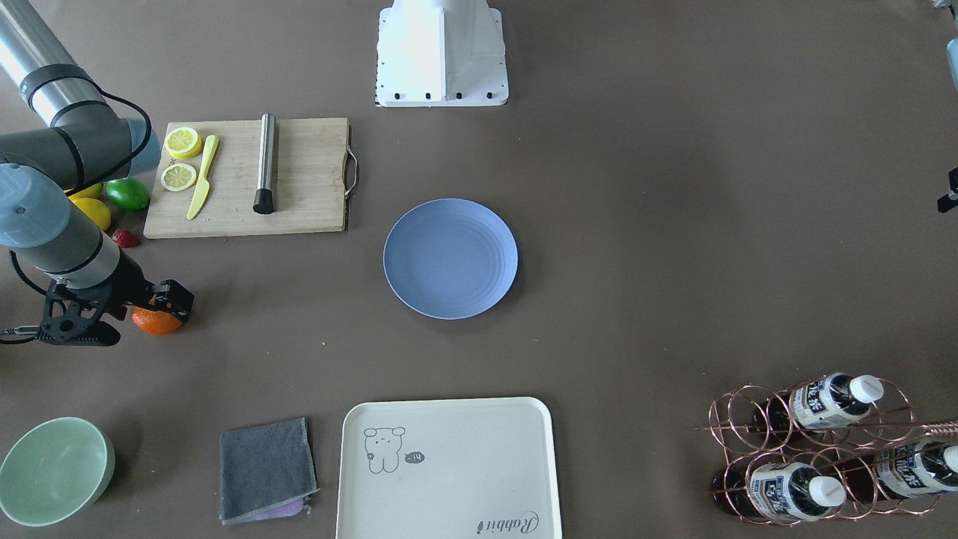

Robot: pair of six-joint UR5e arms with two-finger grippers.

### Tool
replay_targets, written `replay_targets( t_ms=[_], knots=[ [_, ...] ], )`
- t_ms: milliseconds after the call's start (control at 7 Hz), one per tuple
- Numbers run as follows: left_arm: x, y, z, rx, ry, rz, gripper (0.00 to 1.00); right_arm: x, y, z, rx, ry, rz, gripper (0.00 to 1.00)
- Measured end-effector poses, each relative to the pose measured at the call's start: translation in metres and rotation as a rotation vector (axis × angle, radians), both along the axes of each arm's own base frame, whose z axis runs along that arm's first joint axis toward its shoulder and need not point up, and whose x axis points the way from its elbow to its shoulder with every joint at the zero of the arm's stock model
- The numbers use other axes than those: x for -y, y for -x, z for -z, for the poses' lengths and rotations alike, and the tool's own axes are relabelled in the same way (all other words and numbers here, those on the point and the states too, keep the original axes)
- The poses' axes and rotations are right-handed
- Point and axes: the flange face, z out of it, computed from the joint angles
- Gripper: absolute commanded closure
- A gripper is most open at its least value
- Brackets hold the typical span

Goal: Pick orange to plate
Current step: 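Lower the right gripper onto the orange and close it, then carry the orange with the right gripper over the blue plate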

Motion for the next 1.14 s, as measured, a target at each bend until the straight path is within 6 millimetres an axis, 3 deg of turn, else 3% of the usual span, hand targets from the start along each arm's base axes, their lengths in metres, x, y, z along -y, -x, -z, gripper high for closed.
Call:
replay_targets(
  t_ms=[143,286,429,571,714,857,1143],
  knots=[
    [0.0,0.0,0.0,0.0,0.0,0.0,0.02,-0.002,0.004,-0.002,-0.006,0.0,0.005,0.04],
    [-0.001,0.0,-0.001,0.0,0.001,0.0,0.02,-0.004,0.007,-0.004,-0.01,0.0,0.008,0.25],
    [-0.002,0.0,-0.002,0.0,0.001,0.0,0.02,-0.006,0.008,-0.005,-0.015,0.0,0.007,0.87],
    [-0.004,0.0,-0.004,0.0,-0.004,-0.001,0.02,-0.006,0.009,-0.006,-0.02,0.007,-0.009,1.0],
    [-0.007,0.001,-0.007,-0.001,-0.008,-0.001,0.02,-0.007,0.012,0.0,-0.017,0.018,-0.032,1.0],
    [-0.009,0.001,-0.009,-0.001,-0.01,-0.001,0.02,-0.005,0.016,0.017,0.0,0.013,-0.048,1.0],
    [-0.009,0.001,-0.011,-0.001,-0.007,0.0,0.02,0.005,0.04,0.088,0.032,0.064,-0.114,1.0]
  ],
)
